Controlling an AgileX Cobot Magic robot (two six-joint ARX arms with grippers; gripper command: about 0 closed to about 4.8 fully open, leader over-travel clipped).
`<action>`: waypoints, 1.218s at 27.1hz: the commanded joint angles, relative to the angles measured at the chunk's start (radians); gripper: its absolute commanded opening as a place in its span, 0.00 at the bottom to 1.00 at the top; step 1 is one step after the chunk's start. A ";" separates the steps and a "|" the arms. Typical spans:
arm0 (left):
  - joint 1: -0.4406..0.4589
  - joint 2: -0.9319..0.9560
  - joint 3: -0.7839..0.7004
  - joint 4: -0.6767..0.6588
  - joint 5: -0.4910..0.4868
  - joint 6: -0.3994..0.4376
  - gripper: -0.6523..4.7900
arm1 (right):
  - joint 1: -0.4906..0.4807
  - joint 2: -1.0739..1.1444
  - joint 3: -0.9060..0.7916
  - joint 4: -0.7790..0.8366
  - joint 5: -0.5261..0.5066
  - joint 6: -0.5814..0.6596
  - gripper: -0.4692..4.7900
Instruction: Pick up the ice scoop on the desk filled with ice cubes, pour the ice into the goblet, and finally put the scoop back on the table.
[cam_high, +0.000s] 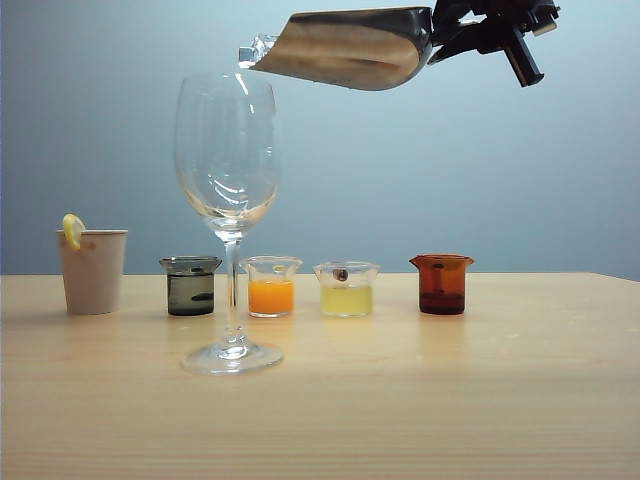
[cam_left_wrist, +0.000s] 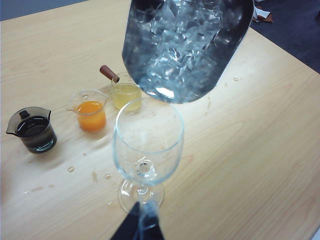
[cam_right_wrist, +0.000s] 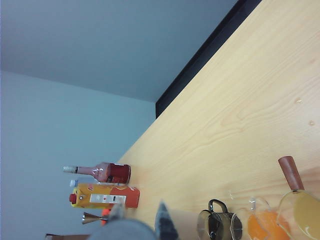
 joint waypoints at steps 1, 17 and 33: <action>0.001 -0.002 0.002 0.007 0.000 0.005 0.11 | 0.002 -0.008 0.011 0.053 -0.010 -0.007 0.08; 0.001 -0.002 0.002 0.007 0.000 0.005 0.11 | 0.030 -0.008 0.011 0.083 0.032 -0.050 0.08; 0.001 -0.002 0.002 0.007 0.000 0.005 0.11 | 0.030 -0.007 0.011 0.082 0.037 -0.050 0.08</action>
